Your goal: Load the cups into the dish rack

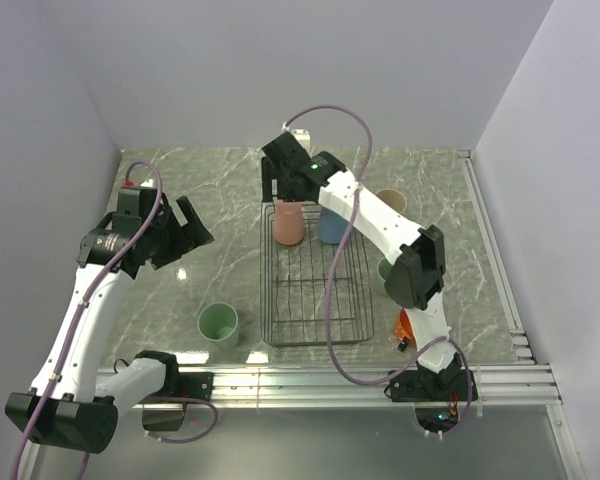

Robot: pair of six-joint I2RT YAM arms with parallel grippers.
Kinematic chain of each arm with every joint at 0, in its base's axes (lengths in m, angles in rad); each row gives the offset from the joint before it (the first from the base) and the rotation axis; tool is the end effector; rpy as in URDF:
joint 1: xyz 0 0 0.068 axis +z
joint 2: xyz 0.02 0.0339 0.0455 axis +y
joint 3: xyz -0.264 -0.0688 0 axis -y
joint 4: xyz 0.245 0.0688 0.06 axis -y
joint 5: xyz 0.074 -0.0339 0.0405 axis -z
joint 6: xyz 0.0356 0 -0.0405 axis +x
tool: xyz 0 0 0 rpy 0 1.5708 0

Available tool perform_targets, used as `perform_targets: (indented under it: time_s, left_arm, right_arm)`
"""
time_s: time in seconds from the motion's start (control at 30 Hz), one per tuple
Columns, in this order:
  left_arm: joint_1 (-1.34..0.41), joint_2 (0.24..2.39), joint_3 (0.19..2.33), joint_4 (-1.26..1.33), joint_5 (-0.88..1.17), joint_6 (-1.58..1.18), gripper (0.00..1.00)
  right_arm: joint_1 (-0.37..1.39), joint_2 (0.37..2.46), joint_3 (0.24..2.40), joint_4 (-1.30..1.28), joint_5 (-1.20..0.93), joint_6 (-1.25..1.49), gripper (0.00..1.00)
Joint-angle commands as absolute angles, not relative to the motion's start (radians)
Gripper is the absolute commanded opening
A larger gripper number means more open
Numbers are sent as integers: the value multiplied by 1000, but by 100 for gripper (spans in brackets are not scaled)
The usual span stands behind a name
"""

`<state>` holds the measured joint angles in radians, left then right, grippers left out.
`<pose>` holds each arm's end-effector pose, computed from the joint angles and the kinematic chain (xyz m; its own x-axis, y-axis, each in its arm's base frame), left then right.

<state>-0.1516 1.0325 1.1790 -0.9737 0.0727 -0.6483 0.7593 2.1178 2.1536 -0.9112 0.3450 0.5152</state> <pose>0.1898 -0.0316 0.3547 -0.7003 -0.5022 -0.5073 -0.2805 0.8471 -0.4514 0.3484 0.3141 0.3252 -0.7264 -0.0501 -0.6855 -0.1526 0.9842 0.0897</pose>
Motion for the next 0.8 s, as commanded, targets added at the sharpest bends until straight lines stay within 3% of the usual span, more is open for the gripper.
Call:
perform_targets:
  time_s: [0.0,0.17,0.33,0.5,0.77]
  left_arm:
    - [-155,982,1160,-1003,69,-646,92]
    - [-159,951,1057,-986,215,-601,85]
    - [-178,893,965,-1015,247,-627,65]
    - [-195,851,907,-1088,245,-629,59]
    - [-204,765,885,-1160,255,-650,58]
  right_arm:
    - [767,1973,2207,-913,327,509,98]
    - [762,1849,2157,-905,310,509,99]
    - [727,1703,1987,-901,307,523,99]
    - [693,1562,1725,-851,313,522,100]
    - [663,1486,1586,-831,318,529,100]
